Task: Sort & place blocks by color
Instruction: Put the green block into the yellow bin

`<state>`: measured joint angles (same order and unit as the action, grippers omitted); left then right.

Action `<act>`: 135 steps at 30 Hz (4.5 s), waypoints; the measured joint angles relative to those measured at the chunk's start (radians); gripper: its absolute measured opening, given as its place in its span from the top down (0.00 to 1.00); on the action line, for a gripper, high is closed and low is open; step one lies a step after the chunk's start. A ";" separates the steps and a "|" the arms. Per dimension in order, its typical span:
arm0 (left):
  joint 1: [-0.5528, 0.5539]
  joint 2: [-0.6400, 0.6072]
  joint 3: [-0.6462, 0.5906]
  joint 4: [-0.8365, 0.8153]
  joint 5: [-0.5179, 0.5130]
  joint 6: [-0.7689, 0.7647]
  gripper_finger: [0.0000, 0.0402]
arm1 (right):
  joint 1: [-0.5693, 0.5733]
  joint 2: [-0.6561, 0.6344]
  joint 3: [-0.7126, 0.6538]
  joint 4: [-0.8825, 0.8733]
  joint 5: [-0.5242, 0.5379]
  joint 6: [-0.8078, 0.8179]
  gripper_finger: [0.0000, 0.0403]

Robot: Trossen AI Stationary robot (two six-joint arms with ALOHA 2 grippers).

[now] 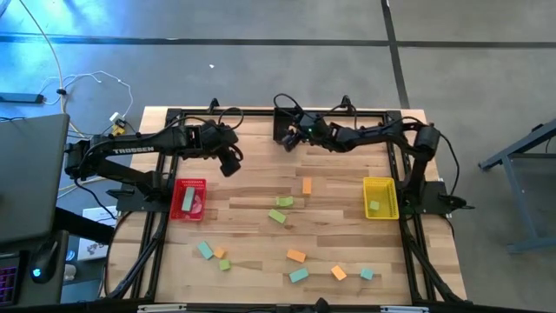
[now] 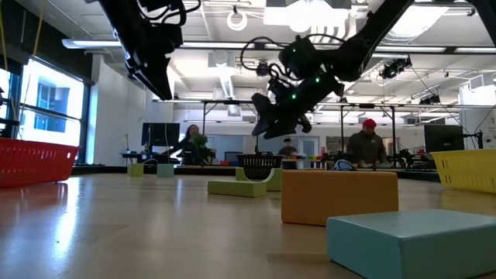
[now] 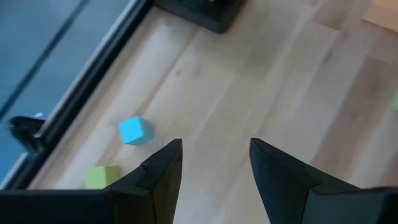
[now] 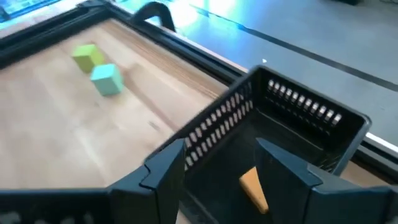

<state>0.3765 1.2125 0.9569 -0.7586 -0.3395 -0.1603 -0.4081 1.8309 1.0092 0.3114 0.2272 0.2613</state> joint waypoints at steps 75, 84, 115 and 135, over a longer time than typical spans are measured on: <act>0.632 0.536 0.120 -0.069 0.093 0.172 0.57 | 0.121 -0.152 0.000 -0.222 0.054 -0.009 0.56; 0.632 0.542 0.120 -0.048 0.103 0.178 0.57 | 0.122 -0.152 0.000 -0.226 0.051 -0.004 0.56; 0.588 0.598 0.131 -0.068 0.036 0.090 0.57 | 0.130 -0.152 0.000 -0.226 0.046 -0.004 0.56; 0.549 0.672 0.171 -0.142 0.006 0.072 0.63 | 0.141 -0.152 0.000 -0.269 0.052 0.000 0.56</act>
<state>0.9253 1.8847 1.1278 -0.9005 -0.3337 -0.0884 -0.2672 1.6787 1.0088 0.0422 0.2794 0.2618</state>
